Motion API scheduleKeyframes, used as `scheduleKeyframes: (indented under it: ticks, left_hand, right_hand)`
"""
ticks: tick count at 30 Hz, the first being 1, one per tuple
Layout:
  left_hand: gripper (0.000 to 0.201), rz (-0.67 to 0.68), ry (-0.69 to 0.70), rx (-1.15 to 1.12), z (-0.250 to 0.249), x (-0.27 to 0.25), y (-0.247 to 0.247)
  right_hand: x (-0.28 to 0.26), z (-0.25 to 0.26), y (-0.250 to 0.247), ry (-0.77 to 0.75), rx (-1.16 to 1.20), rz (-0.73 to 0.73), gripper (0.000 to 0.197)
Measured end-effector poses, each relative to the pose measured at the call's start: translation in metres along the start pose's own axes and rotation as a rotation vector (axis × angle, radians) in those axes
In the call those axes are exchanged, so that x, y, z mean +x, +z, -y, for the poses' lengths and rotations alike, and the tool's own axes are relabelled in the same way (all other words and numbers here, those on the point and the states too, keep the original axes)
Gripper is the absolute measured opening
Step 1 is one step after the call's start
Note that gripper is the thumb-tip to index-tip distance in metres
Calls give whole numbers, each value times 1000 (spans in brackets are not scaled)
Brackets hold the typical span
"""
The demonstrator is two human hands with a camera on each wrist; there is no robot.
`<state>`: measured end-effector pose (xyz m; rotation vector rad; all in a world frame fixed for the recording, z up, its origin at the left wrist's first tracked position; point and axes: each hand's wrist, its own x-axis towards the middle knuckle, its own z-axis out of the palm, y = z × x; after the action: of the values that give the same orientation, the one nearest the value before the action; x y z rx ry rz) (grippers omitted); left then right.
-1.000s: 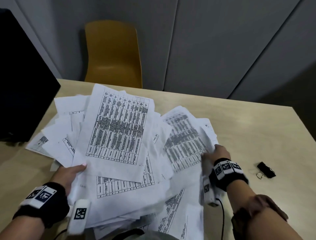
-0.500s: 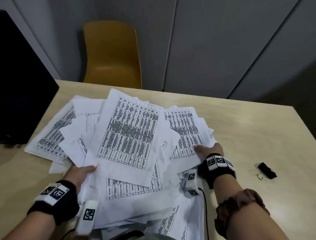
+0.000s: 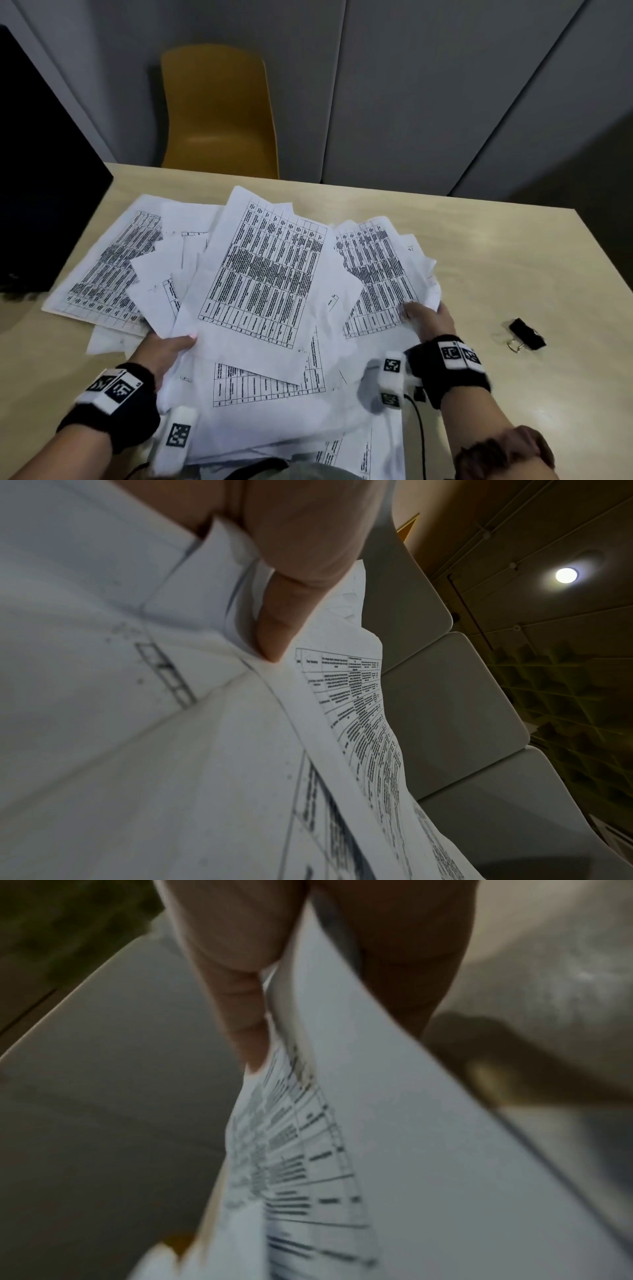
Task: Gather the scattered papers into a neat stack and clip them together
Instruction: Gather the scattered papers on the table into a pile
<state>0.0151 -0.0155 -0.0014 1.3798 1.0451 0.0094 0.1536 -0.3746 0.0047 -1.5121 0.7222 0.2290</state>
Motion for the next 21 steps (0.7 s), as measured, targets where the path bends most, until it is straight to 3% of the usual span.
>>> scheduleKeyframes:
  ticks: [3,5,7,10,12,14,16,21]
  left_hand:
    - [37,-6,-2,18,1,2,0]
    - [37,-4,-1,30,1,1,1]
    - [37,-9,-4,37,1,0,2]
    - [37,-9,7,39,3,-1,2]
    - [37,-4,17,40,5,0,1]
    - [37,-2,17,36,7,3,0]
    - [36,3,11,53,9,4,-2]
    - [35,-3,5,85,15,8,-5]
  right_hand:
    - [-9,-17,-6,155,557,208,72]
    - [-20,-33,2,191,764,218,89]
    - [-26,-47,14,183,685,95,90]
    - [-38,-48,30,172,202,-162,86]
    - [-37,-45,32,125,26,-181,62]
    - [-36,-37,27,95,0,-185,45]
    - [-34,-28,14,74,1,-209,41]
    - [-25,-15,-22,7,197,-245,55]
